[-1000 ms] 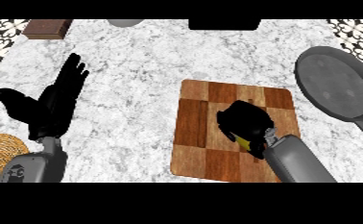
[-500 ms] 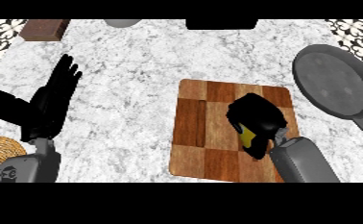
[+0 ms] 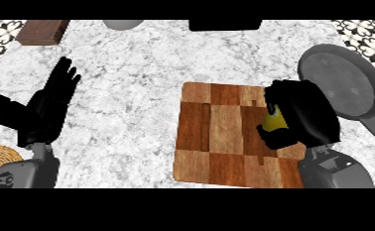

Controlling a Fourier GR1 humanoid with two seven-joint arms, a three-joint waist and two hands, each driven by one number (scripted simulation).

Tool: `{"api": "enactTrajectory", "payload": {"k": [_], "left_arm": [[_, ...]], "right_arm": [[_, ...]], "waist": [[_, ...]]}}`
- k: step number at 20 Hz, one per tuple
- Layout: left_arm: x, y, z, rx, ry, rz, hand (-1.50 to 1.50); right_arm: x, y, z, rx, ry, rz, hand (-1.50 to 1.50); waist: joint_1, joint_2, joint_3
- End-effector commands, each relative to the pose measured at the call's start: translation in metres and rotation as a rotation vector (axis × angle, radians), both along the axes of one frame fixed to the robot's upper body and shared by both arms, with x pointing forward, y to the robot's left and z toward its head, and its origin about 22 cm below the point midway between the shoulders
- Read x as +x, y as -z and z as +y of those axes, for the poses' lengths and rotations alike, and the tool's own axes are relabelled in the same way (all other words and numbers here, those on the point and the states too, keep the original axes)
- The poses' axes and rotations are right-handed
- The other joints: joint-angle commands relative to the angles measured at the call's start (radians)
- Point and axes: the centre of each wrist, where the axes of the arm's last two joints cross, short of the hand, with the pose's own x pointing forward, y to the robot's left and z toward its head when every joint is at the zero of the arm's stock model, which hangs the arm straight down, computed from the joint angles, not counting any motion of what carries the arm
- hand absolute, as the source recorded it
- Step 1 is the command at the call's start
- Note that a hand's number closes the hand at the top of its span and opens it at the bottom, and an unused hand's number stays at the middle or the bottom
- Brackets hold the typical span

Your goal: Pick the lemon from the cutting board and place it in the pan

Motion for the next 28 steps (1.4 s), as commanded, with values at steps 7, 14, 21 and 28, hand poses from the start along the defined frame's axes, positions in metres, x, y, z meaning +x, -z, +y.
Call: {"api": "enactTrajectory", "payload": {"k": [7, 14, 21, 28], "left_arm": [[-0.005, -0.004, -0.014, -0.001, 0.027, 0.0, 0.0], [0.008, 0.002, -0.018, -0.009, 0.037, -0.024, 0.0], [0.01, -0.008, -0.019, 0.002, 0.023, -0.013, 0.0], [0.0, 0.007, -0.021, 0.006, 0.045, -0.012, 0.0]], "right_arm": [[-0.049, -0.107, -0.004, 0.071, 0.15, -0.218, 1.5], [-0.002, -0.113, -0.068, 0.167, 0.28, -0.299, 1.5], [0.028, -0.095, -0.16, 0.228, 0.354, -0.31, 1.5], [0.054, -0.052, -0.218, 0.289, 0.37, -0.31, 1.5]], "waist": [[0.027, 0.007, 0.001], [0.029, 0.012, 0.001], [0.034, 0.014, 0.002], [0.04, 0.014, 0.002]]}}
